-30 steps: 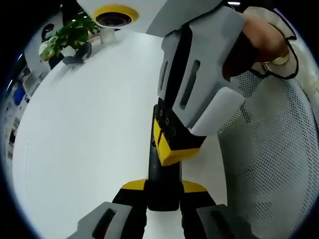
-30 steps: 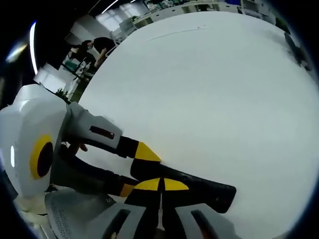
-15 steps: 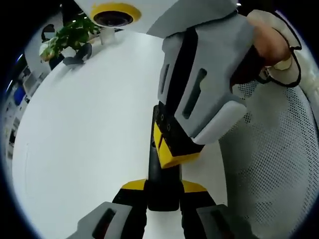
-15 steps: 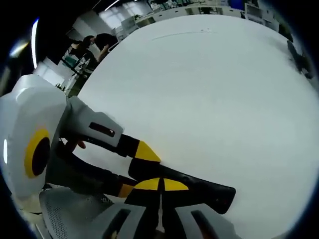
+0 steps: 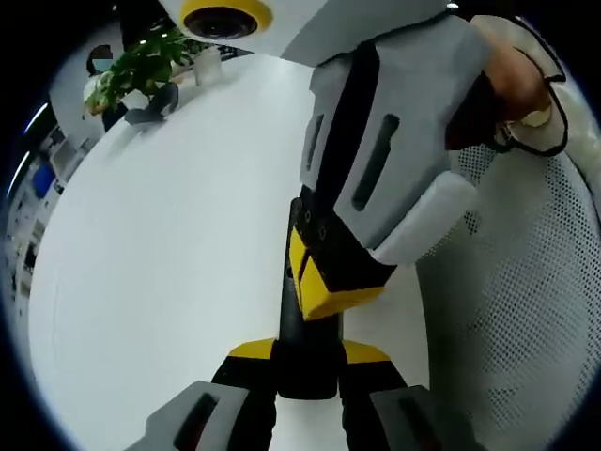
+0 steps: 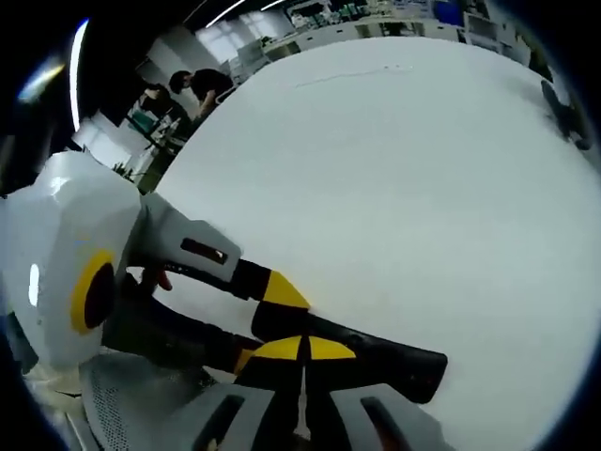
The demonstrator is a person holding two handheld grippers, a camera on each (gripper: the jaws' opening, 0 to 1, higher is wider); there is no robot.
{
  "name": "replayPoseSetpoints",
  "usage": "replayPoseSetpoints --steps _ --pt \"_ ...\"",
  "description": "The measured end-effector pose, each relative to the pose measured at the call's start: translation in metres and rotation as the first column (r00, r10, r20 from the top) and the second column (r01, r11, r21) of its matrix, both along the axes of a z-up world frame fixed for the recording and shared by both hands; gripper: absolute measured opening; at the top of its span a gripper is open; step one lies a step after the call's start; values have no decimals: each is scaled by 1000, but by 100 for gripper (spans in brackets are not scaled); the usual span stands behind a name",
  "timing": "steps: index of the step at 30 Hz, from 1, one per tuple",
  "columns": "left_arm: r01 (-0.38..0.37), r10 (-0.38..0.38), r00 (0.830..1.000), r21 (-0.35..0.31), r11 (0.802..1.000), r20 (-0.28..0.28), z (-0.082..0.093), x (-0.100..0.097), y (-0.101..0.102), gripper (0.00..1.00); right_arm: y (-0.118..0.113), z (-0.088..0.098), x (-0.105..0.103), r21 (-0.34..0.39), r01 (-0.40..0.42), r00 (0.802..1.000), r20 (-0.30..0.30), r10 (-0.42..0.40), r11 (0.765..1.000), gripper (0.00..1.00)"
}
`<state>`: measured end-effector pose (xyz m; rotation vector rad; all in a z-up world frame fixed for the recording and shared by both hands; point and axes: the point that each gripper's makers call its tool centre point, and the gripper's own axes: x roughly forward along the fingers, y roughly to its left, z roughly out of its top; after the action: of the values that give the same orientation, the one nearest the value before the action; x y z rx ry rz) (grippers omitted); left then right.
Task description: Press the specified remote control buttons in sequence, fully releasing each button before pressing the next.
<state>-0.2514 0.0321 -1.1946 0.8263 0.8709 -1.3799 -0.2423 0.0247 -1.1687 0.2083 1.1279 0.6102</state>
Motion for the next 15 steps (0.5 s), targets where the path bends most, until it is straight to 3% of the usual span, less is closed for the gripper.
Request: replayPoseSetpoints --steps 7,11,15 --pt "-69 70 998 -27 997 10 0 3 -2 22 -17 40 19 57 24 978 204 -35 998 0" --pt "-95 97 995 -54 994 28 1 7 -4 22 -28 63 23 87 22 949 313 -48 996 0" --pt "-98 101 993 -53 994 55 2 14 -3 21 -39 88 29 131 57 908 407 -105 990 14"
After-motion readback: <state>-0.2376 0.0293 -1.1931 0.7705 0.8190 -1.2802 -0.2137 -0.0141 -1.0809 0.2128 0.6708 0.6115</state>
